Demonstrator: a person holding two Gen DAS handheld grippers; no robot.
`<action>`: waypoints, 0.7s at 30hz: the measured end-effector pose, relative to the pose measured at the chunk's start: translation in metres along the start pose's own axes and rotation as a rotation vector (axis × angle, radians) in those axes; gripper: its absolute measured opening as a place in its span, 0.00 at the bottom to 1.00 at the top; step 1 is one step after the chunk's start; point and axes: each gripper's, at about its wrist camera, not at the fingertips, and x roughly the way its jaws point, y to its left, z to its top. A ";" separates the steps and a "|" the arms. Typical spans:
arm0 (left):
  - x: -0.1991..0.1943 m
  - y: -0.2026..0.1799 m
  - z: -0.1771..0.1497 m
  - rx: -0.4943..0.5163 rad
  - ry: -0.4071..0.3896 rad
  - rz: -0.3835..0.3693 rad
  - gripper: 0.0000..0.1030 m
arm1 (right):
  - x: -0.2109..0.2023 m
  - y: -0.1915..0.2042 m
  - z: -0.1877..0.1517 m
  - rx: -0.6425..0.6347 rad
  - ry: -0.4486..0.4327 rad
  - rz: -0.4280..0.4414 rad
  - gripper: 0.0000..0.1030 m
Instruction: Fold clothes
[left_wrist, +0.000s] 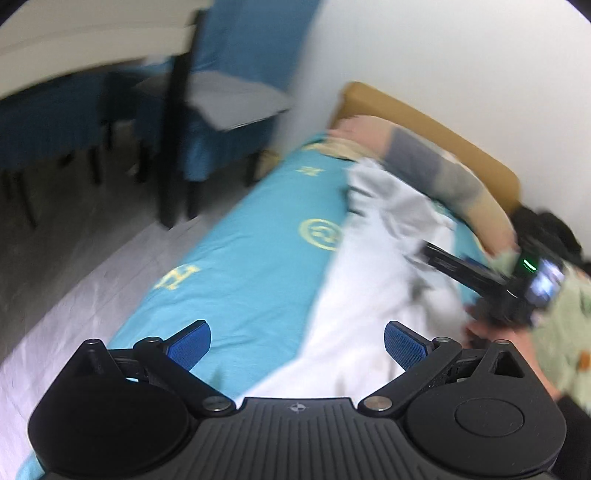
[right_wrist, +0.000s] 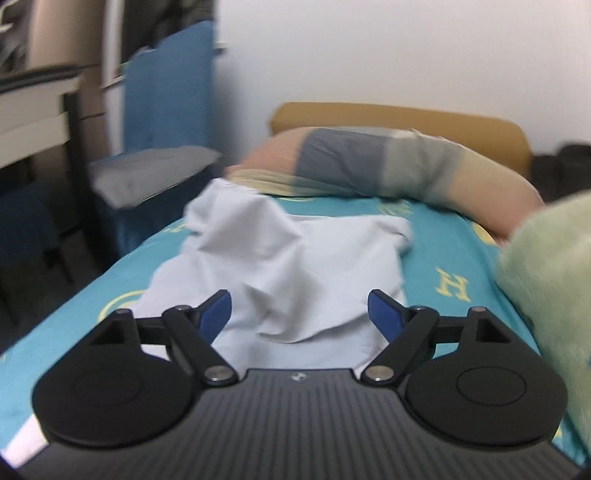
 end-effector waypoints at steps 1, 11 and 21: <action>0.001 -0.005 -0.001 0.016 0.019 -0.016 0.98 | 0.003 0.001 0.002 -0.015 -0.003 0.019 0.80; 0.007 -0.044 -0.014 0.143 0.190 -0.152 0.96 | 0.060 0.010 0.008 -0.006 0.062 0.011 0.65; 0.020 -0.030 -0.017 0.091 0.255 -0.138 0.95 | 0.091 -0.006 0.043 -0.014 0.055 -0.086 0.03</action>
